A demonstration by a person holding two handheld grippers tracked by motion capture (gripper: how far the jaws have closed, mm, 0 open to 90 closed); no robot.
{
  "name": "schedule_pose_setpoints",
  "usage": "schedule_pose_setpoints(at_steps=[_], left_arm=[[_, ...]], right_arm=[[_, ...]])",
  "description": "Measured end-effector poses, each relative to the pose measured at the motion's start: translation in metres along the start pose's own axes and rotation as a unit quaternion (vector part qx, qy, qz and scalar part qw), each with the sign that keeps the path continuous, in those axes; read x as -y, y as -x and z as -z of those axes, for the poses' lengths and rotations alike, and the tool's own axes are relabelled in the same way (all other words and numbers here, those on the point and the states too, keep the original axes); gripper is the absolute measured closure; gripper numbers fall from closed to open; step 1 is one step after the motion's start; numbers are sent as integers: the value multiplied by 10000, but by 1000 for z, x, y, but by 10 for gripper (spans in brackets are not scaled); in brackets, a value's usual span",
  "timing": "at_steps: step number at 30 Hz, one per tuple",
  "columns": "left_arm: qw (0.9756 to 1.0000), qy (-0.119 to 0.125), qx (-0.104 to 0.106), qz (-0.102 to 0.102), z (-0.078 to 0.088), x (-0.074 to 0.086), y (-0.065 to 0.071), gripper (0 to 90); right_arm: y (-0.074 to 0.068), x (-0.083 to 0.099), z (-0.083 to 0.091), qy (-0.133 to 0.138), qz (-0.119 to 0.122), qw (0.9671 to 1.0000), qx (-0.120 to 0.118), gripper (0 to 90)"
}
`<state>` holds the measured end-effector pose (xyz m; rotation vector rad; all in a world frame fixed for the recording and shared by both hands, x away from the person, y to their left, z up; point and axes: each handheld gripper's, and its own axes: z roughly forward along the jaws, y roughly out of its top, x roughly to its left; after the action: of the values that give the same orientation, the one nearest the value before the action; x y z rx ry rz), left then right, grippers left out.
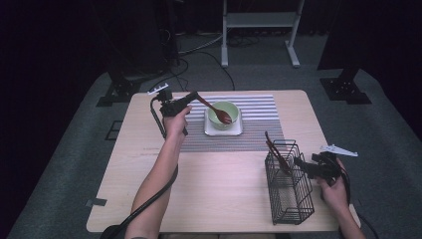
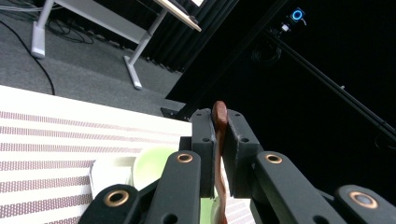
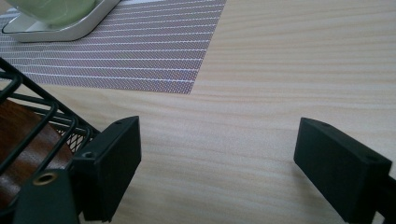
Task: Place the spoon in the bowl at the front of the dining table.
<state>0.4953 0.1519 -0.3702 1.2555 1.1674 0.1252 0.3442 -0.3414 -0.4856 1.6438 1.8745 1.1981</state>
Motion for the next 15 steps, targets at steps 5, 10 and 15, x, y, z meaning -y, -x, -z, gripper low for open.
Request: schedule_pose_setpoints(at_steps=[5, 10, 15], left_arm=[[10000, 10, -57, -18, -3, -2, -1, 841], [9999, 103, -108, 46, -5, -2, -4, 841], [9998, 135, -148, 58, -5, -2, -6, 841]], right_arm=[[1, 0, 0, 7, -18, 10000, -16, 134], [1, 0, 0, 10, -14, 10000, -22, 134], [1, 0, 0, 13, -21, 10000, -30, 134]])
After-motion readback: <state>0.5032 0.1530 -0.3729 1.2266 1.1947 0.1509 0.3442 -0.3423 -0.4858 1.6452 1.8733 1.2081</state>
